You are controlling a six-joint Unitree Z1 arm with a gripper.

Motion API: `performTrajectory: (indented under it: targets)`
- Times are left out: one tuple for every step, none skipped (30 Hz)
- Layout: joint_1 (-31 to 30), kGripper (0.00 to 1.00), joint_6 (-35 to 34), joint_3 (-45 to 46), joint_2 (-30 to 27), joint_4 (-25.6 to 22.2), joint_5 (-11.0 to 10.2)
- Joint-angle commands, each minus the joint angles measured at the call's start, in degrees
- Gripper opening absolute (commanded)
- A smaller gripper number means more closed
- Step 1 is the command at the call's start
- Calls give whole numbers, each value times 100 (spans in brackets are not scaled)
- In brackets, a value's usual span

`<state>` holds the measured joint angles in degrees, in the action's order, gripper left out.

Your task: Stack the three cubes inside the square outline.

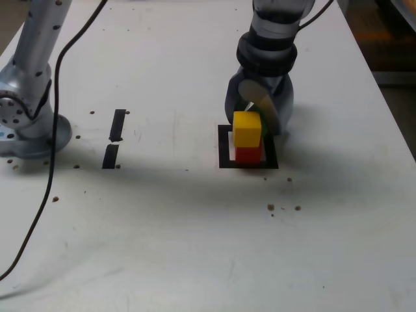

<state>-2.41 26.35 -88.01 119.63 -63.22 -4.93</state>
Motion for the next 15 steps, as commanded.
performTrajectory:
  targets:
    - [13,51,0,-7,21,27,12]
    - [13,47,0,-6,28,45,19]
    - [13,45,0,-7,32,55,22]
    - [13,42,-1,-7,38,80,29]
    - [13,39,-1,-7,41,100,34]
    - [13,36,0,-8,42,122,37]
    - [13,33,1,-9,40,146,37]
    - [13,30,1,-11,38,171,38]
    - [13,28,0,-13,34,194,37]
    - [13,25,-1,-18,28,214,36]
    - [13,23,-2,-25,21,230,33]
    - [13,22,-6,-32,11,242,31]
    - [13,20,-14,-40,0,250,27]
    - [13,19,-28,-49,-13,254,19]
    - [13,18,-46,-58,-30,256,8]
